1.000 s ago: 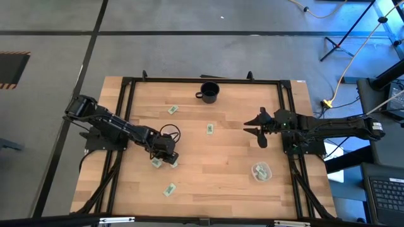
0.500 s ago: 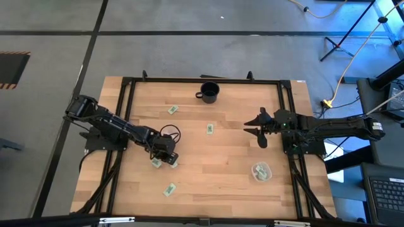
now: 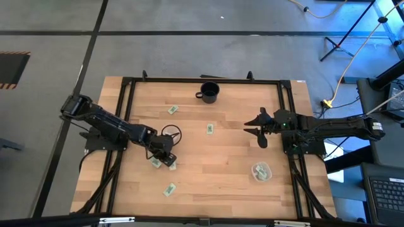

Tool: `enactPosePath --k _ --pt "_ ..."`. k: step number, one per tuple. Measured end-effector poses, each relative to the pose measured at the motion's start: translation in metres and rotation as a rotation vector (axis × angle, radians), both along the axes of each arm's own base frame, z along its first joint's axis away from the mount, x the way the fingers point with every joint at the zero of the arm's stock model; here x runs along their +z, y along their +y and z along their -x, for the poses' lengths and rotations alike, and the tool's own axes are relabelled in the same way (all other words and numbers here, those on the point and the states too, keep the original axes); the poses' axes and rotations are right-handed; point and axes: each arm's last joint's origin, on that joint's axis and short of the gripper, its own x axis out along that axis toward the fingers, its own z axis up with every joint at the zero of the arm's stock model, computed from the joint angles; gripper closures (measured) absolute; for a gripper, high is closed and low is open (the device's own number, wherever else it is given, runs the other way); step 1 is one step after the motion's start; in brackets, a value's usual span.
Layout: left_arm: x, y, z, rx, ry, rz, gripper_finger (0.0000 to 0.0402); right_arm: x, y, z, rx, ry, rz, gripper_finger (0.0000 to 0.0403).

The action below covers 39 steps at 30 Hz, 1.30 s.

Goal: Pick and place items into bin
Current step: Put the white stevia packet into the top transparent bin

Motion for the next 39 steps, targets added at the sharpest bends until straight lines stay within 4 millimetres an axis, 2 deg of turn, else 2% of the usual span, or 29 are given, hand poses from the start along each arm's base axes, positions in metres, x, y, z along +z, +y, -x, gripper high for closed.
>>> enactPosePath --k 6,10,15,22,28,39 --pt "0.039 0.005 0.012 -0.006 -0.204 -0.019 0.0399 0.000 0.000 0.000 0.000 0.000 -0.001 0.0265" --pt "0.065 0.015 0.027 0.073 -0.349 -0.170 0.0399 0.000 0.000 0.000 0.001 0.000 0.001 0.0265" --pt "0.080 0.033 0.047 0.217 -0.387 -0.316 0.0399 0.000 0.000 0.000 0.001 0.000 0.001 0.0265" --pt "0.079 0.051 0.055 0.302 -0.321 -0.402 0.0399 0.000 0.000 0.000 0.001 -0.001 0.002 0.0265" --pt "0.073 0.059 0.050 0.289 -0.270 -0.423 0.0399 0.000 0.000 0.000 0.001 -0.001 0.002 0.0265" --pt "0.050 0.066 0.035 0.262 -0.124 -0.420 0.0399 0.000 0.000 0.000 0.001 0.000 0.002 0.0265"
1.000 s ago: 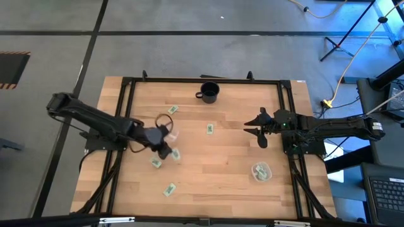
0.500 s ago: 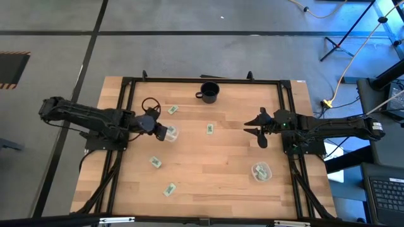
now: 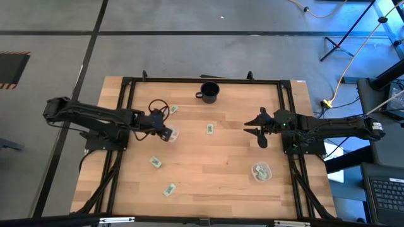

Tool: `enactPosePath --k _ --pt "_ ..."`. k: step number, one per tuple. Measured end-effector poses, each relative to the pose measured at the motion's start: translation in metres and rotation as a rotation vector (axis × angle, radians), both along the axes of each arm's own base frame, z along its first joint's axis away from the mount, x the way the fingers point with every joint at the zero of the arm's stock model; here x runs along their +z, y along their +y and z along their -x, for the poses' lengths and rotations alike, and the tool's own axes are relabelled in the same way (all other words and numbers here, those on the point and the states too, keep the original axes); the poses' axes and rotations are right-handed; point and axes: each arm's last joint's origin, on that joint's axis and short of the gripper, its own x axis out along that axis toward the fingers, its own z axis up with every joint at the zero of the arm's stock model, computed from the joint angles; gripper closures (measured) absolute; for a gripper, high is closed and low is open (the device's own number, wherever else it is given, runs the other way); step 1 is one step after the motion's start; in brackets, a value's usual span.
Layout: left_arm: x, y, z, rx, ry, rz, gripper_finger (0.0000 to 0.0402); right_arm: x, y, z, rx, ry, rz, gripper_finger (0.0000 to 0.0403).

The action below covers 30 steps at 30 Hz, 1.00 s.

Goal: Pick and place items into bin
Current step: Put the white stevia packet into the top transparent bin

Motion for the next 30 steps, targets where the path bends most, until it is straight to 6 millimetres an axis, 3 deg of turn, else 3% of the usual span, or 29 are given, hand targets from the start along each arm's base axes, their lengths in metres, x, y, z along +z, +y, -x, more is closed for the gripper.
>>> enactPosePath --k 12,22,30 --pt "-0.020 0.001 -0.010 -0.022 0.114 0.026 0.0398 0.000 0.000 0.000 0.001 0.001 0.000 0.0265" --pt "-0.023 0.001 -0.012 -0.094 0.138 -0.001 0.0397 0.000 0.000 0.000 0.002 0.002 0.003 0.0265" --pt "-0.022 0.001 -0.014 -0.153 0.134 -0.058 0.0355 0.000 0.000 0.000 0.003 0.003 0.007 0.0265"
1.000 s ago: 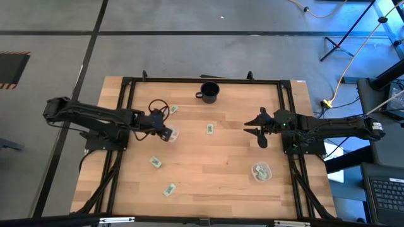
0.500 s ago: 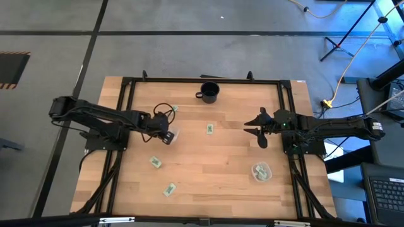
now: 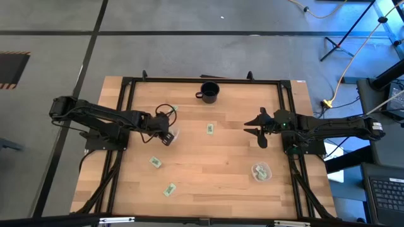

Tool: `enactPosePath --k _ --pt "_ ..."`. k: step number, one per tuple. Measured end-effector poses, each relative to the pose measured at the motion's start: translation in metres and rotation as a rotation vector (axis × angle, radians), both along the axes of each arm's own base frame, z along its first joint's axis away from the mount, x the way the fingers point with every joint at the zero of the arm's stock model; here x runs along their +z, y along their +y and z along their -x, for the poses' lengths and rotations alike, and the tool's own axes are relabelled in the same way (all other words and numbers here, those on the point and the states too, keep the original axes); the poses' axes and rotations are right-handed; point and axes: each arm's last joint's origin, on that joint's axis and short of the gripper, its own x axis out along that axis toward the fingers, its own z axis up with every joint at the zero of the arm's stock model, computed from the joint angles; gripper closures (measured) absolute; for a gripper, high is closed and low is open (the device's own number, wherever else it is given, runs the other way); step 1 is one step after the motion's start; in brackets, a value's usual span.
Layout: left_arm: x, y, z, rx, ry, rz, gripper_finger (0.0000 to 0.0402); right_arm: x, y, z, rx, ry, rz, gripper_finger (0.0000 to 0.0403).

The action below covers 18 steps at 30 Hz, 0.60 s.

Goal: Pick and place items into bin
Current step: Put the white stevia packet into the top transparent bin

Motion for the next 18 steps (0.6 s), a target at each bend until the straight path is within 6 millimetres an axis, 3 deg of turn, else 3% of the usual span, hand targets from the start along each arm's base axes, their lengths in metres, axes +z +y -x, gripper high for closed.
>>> enactPosePath --k 8,13,18 --pt "0.016 0.001 -0.004 -0.076 -0.141 -0.074 0.0301 0.000 0.000 0.000 0.000 0.001 0.000 0.0265" --pt "0.040 0.000 0.009 -0.129 -0.264 -0.094 0.0286 0.000 0.000 0.000 0.000 0.005 -0.001 0.0265" --pt "0.061 -0.008 0.025 -0.331 -0.377 -0.084 0.0288 -0.001 0.000 0.001 0.000 0.017 -0.002 0.0265"
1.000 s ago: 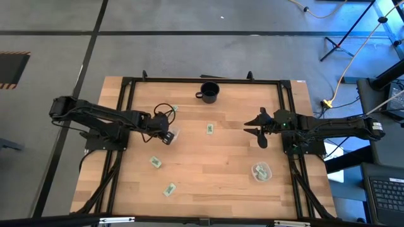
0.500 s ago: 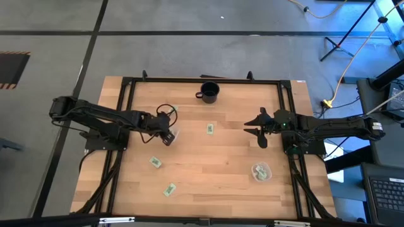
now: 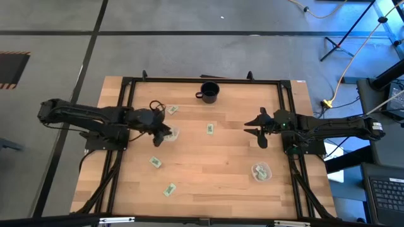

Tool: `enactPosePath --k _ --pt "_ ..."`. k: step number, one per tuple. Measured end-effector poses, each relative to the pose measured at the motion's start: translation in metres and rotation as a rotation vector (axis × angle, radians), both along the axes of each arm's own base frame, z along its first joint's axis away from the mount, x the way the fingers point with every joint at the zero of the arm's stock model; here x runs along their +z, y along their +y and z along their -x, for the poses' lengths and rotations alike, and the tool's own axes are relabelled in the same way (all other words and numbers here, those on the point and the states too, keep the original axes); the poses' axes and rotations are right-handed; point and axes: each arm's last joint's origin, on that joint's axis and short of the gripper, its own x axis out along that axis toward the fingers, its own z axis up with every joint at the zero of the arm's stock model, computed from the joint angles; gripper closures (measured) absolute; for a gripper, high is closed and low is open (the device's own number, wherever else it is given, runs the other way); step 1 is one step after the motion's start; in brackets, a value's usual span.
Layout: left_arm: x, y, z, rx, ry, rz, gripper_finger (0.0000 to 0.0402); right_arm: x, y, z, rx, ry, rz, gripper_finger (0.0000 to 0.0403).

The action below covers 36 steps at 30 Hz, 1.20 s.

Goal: Pick and place items into bin
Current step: Put the white stevia packet into the top transparent bin

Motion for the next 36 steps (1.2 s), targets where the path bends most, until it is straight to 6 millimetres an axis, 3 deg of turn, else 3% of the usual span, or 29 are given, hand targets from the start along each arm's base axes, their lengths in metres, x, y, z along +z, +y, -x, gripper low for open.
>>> enactPosePath --k 5,15,28,36 --pt "0.009 -0.014 0.009 -0.273 -0.060 0.018 0.0289 0.000 0.000 0.000 -0.004 0.000 -0.007 0.0265" --pt "-0.001 -0.038 0.007 -0.507 -0.002 -0.120 0.0288 0.000 0.000 0.000 -0.001 0.002 -0.002 0.0265" --pt "-0.032 -0.067 -0.002 -0.564 0.222 -0.134 0.0288 0.000 0.000 0.000 0.005 0.003 0.011 0.0265" --pt "-0.056 -0.071 0.009 -0.582 0.501 -0.151 0.0288 0.000 0.000 0.000 -0.006 0.000 -0.013 0.0265"
